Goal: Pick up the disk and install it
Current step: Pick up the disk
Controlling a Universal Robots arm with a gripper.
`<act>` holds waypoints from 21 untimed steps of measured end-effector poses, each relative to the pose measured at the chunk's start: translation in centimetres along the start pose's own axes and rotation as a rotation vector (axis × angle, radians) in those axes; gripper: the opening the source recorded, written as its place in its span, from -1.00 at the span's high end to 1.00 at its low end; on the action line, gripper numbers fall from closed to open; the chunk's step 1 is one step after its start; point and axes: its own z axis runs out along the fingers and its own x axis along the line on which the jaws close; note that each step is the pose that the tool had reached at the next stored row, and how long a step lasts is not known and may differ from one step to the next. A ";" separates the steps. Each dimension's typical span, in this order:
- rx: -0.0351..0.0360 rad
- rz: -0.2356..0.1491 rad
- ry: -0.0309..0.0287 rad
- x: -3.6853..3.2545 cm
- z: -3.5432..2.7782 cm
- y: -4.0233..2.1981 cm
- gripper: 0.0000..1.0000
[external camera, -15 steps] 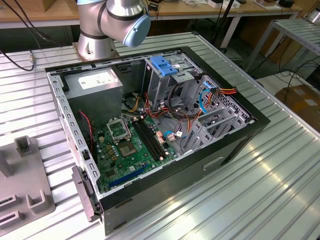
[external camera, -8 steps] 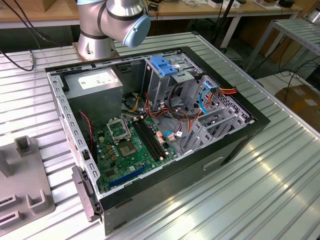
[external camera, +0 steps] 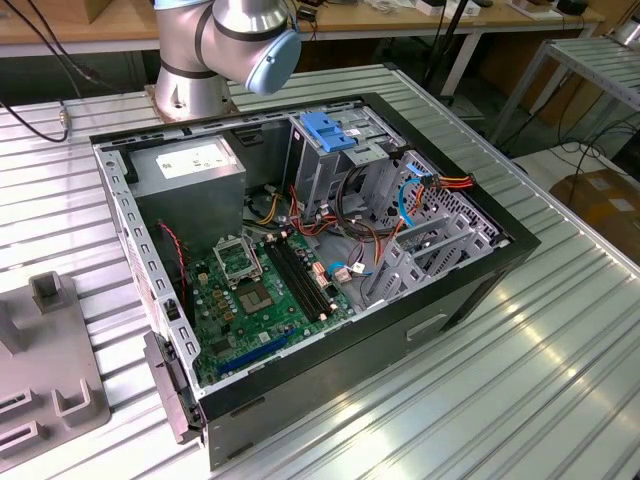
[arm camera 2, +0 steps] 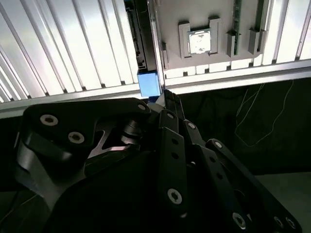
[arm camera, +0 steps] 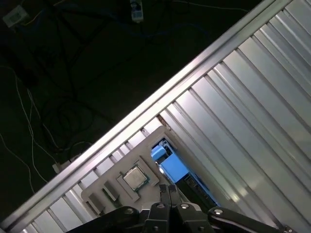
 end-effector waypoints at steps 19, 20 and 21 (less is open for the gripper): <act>0.0591 -0.312 -0.0122 -0.02 0.33 -0.02 0.80; 0.0611 -0.336 -0.0124 -0.03 0.39 -0.03 0.80; 0.0619 -0.354 -0.0119 -0.03 0.42 -0.02 0.77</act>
